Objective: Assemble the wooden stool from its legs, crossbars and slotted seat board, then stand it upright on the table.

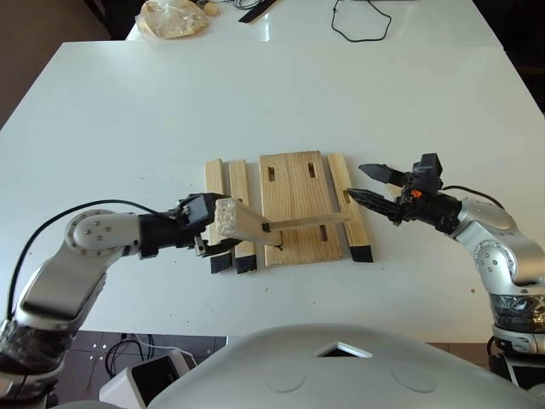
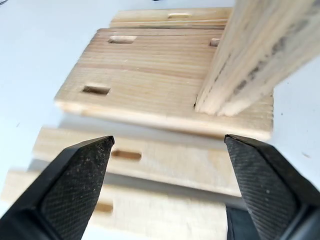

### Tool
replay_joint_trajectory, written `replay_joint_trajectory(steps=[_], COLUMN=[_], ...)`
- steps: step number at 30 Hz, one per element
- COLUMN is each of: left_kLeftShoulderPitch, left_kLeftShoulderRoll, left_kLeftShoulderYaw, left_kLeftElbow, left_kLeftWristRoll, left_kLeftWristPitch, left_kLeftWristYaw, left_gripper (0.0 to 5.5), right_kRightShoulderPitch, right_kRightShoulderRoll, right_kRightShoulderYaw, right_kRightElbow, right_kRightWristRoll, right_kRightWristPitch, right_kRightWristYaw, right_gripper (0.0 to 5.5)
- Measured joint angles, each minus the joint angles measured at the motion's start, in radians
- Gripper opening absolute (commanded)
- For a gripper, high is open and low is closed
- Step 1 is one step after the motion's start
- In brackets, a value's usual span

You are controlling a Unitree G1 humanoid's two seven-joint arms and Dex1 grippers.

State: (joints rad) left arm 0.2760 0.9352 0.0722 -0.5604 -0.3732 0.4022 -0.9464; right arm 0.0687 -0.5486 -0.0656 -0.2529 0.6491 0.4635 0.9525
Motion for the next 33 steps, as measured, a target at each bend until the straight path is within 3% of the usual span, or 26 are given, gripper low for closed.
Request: replay_joint_trajectory(steps=[6, 12, 18, 25, 33], left_kLeftShoulderPitch=[0.052, 0.018, 0.005, -0.056, -0.081], left_kLeftShoulderRoll=[0.008, -0.025, 0.007, 0.077, 0.076], left_kLeftShoulderYaw=[0.074, -0.002, -0.044, -0.016, 0.017], left_kLeftElbow=[-0.018, -0.019, 0.085, 0.221, 0.287], left_kLeftWristRoll=[0.0, 0.002, 0.053, 0.073, 0.046], left_kLeftWristPitch=[0.119, 0.231, 0.174, 0.106, 0.092], left_kLeftWristYaw=[0.036, 0.094, 0.06, -0.023, -0.07], left_gripper=[4.11, 4.11, 4.11, 4.11, 4.11], right_kRightShoulderPitch=[0.055, 0.056, 0.056, 0.063, 0.071], right_kRightShoulderRoll=[0.019, 0.037, 0.044, 0.054, 0.055], right_kRightShoulderYaw=[-0.009, 0.001, 0.009, 0.021, 0.023], right_kRightElbow=[-0.022, -0.023, -0.023, -0.022, -0.021], right_kRightWristRoll=[-0.015, -0.03, -0.042, -0.063, -0.079], right_kRightWristPitch=[-0.027, -0.034, -0.05, -0.066, -0.072], right_kRightWristYaw=[-0.04, -0.062, -0.067, -0.083, -0.091], right_gripper=[3.71, 3.71, 3.71, 3.71, 3.71])
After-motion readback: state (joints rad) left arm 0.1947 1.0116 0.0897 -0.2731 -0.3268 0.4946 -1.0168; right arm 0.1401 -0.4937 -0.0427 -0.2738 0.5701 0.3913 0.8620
